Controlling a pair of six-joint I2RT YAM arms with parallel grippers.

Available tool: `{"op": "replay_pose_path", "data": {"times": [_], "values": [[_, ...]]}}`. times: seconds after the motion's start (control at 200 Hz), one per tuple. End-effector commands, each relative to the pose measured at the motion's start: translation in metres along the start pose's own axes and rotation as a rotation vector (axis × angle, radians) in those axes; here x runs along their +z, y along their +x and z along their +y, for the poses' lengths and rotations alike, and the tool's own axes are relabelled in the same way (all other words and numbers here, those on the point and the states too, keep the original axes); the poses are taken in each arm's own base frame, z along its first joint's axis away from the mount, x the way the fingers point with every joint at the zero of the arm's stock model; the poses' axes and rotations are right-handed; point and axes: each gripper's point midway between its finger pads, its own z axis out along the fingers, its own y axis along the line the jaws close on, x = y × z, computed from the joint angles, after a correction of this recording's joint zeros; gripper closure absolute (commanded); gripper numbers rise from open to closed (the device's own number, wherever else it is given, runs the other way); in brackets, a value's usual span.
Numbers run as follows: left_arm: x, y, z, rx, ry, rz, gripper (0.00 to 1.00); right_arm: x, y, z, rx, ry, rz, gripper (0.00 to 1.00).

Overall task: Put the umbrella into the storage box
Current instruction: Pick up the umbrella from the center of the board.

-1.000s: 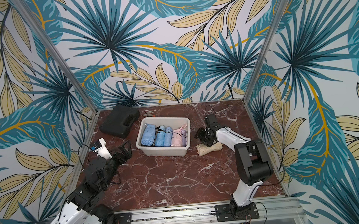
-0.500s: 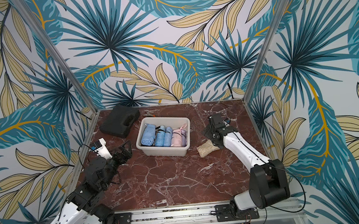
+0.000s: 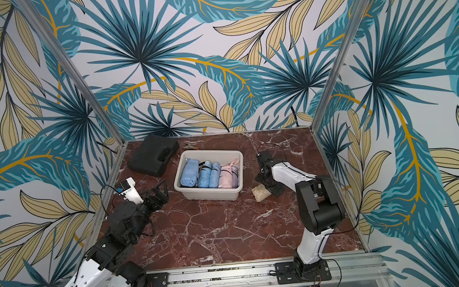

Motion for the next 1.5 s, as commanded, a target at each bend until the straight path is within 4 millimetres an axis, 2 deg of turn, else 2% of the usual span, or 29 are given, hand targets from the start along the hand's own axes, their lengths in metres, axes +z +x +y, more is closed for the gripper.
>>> {"op": "replay_pose_path", "data": {"times": [0.0, 0.15, 0.245, 0.386, 0.471, 0.591, 0.711, 0.801, 0.962, 1.057, 1.172, 1.252, 1.332, 1.497], "values": [[-0.003, -0.009, -0.001, 0.014, -0.006, -0.02, 0.0, 0.002, -0.001, 0.001, 0.02, 0.014, -0.011, 0.16], [-0.003, -0.009, 0.0, 0.017, -0.012, -0.023, 0.0, 0.002, -0.002, -0.002, 0.016, 0.011, -0.028, 0.29], [-0.003, -0.008, 0.001, 0.015, -0.014, -0.019, 0.0, 0.0, -0.003, -0.003, 0.006, 0.0, -0.037, 0.43], [-0.003, -0.008, 0.003, 0.016, -0.024, -0.016, 0.0, -0.017, -0.009, 0.002, -0.02, -0.055, -0.07, 0.58], [-0.004, -0.009, 0.004, 0.017, -0.029, -0.016, 0.0, -0.038, -0.017, 0.005, -0.044, -0.102, -0.102, 0.63], [-0.004, -0.009, 0.006, 0.018, -0.036, -0.018, 0.0, -0.072, -0.026, 0.008, -0.077, -0.167, -0.147, 0.64], [-0.003, -0.01, 0.006, 0.013, -0.036, -0.023, 0.0, -0.113, -0.034, 0.013, -0.112, -0.243, -0.178, 0.65], [-0.002, -0.009, 0.006, 0.011, -0.032, -0.021, 0.0, -0.145, -0.037, 0.024, -0.147, -0.328, -0.18, 0.65], [0.002, -0.009, 0.005, 0.003, -0.029, -0.016, 0.0, -0.203, -0.03, 0.063, -0.275, -0.491, -0.175, 0.65], [0.004, -0.007, 0.004, -0.005, -0.023, -0.009, 0.0, -0.232, -0.012, 0.097, -0.376, -0.594, -0.156, 0.65], [0.006, -0.003, 0.003, -0.01, -0.016, 0.009, 0.0, -0.253, 0.015, 0.137, -0.48, -0.676, -0.119, 0.65], [0.006, -0.001, 0.004, -0.014, -0.014, 0.022, 0.0, -0.257, 0.033, 0.165, -0.523, -0.721, -0.08, 0.65], [0.006, 0.0, 0.004, -0.02, -0.013, 0.028, 0.0, -0.254, 0.049, 0.191, -0.548, -0.754, -0.029, 0.65], [0.006, 0.002, 0.004, -0.025, -0.01, 0.039, 0.0, -0.231, 0.087, 0.232, -0.59, -0.769, 0.06, 0.65]]}}
